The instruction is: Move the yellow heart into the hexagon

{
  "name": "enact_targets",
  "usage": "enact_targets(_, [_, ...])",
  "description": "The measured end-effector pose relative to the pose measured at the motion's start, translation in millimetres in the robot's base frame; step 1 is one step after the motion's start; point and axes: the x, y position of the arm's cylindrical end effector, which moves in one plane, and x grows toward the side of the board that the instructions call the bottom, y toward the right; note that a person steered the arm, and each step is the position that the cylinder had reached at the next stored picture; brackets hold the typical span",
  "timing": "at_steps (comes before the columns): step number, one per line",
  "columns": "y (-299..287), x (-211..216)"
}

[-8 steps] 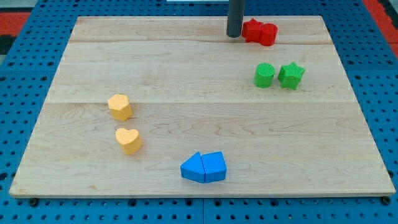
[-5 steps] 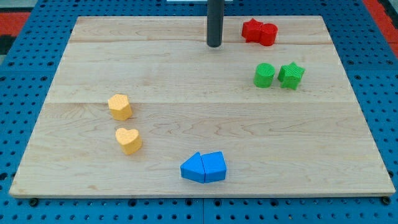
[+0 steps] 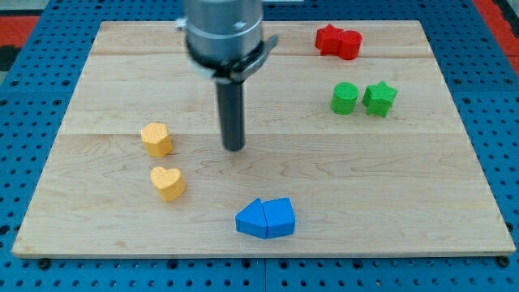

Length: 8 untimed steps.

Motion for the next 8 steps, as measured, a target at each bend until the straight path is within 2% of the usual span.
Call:
enact_targets(1, [-27.3,55.2])
enact_targets(2, [-97.8,68.3])
enact_targets(3, [-106.4,66.9])
enact_targets(4, [-70.9,52.4])
enact_targets(7, [-73.8,13.7])
enact_targets(8, [-51.1,-26.8])
